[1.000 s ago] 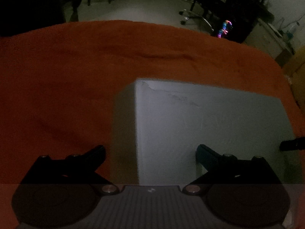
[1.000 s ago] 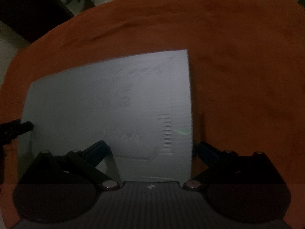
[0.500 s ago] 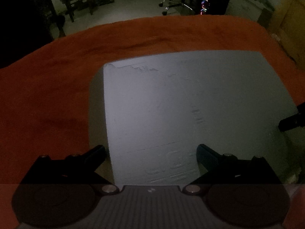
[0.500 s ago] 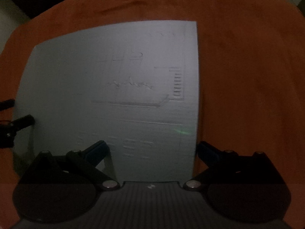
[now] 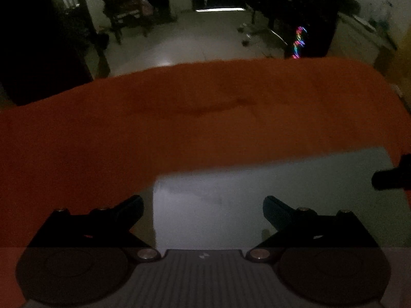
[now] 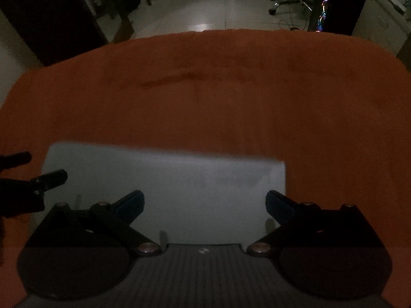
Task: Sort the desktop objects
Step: 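Lower the lid onto the box opening with both tools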
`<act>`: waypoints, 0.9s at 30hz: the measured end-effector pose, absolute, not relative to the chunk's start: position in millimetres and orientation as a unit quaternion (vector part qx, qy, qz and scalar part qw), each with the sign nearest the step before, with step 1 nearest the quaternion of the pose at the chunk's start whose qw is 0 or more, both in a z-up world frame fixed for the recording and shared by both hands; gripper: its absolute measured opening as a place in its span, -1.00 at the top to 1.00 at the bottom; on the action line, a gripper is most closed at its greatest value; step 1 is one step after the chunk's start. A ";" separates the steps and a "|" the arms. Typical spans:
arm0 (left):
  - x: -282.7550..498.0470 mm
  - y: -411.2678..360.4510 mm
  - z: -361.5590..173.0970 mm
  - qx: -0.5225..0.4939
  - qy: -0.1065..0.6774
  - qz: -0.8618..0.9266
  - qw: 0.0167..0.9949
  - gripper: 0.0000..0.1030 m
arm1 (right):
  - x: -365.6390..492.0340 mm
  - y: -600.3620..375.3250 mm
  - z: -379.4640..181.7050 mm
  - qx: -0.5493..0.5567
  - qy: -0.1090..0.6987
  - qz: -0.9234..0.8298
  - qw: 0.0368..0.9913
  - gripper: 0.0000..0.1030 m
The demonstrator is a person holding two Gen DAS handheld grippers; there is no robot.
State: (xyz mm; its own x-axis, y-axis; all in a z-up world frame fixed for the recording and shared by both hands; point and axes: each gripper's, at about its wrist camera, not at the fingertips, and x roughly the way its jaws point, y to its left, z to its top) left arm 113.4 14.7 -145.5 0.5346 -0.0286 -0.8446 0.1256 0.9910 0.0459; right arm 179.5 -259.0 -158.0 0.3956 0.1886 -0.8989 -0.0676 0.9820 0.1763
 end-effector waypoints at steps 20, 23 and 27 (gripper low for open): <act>170.3 5.8 -203.3 0.042 0.545 -0.044 0.836 -0.99 | 217.4 -257.5 -240.2 0.040 0.601 0.059 0.796 -1.00; 151.6 1.2 -204.3 0.068 0.535 -0.049 0.841 -0.99 | 201.7 -256.6 -240.0 0.033 0.613 0.067 0.787 -1.00; 128.7 1.9 -202.7 0.076 0.523 -0.045 0.848 -0.99 | 176.8 -258.6 -238.1 0.023 0.611 0.068 0.788 -1.00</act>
